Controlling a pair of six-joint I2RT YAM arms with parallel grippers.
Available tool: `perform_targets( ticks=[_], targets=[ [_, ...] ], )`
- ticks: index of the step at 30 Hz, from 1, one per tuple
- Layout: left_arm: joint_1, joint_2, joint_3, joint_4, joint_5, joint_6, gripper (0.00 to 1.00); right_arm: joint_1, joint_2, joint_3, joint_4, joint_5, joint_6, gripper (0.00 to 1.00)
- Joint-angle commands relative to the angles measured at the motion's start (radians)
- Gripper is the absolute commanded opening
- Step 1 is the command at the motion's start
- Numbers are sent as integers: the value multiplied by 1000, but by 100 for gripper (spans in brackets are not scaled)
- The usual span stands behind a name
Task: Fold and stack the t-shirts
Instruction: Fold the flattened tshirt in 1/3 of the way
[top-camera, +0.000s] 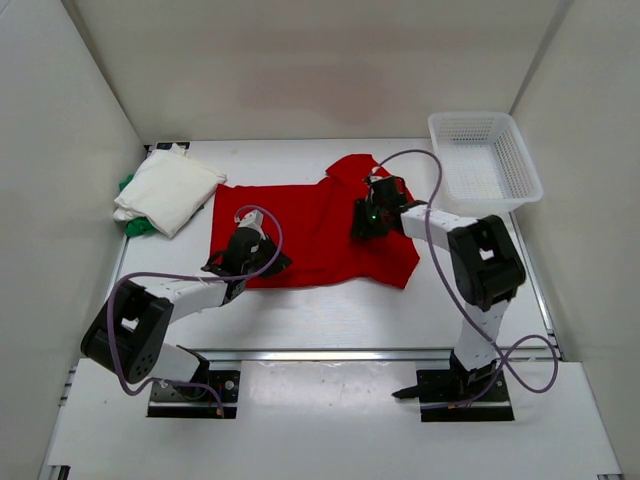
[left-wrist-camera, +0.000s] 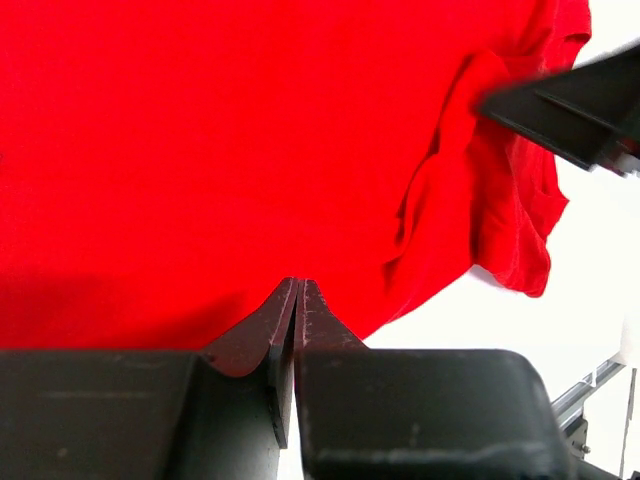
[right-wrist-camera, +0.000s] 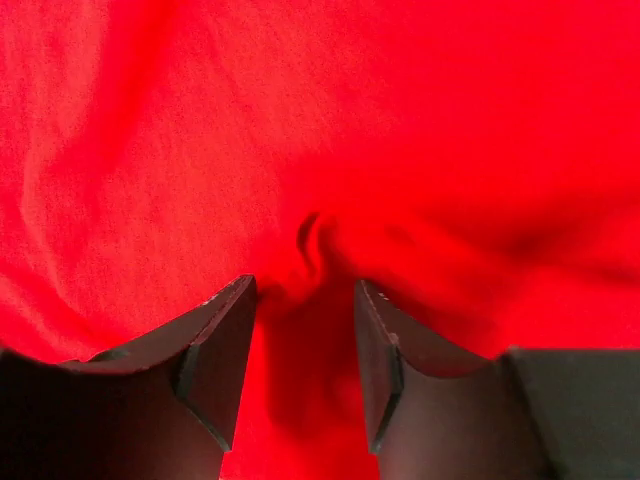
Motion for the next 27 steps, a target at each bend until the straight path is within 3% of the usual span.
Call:
perform_targets(
  ticks=[1,5,8,10,15,27],
  targets=[
    [-7,7,1,38,16,4,14,-65,-180,-93,45,-13,-3,42],
    [-45,41,52,39,0,16,15,-179,-302,-239,118,-11,48,32],
    [-42,75,98,42,-14,16,16,-254,-298,-310,161,-36,92,23],
    [-31,122,142,36,33,22,16,-295,-278,-356,254,-98,109,28],
    [-72,153,161,16,3,44,16,-326,-204,-341,293,-212,102,30],
    [4,115,61,32,-4,44,17,-326,-184,-329,317,-185,108,26]
  ],
)
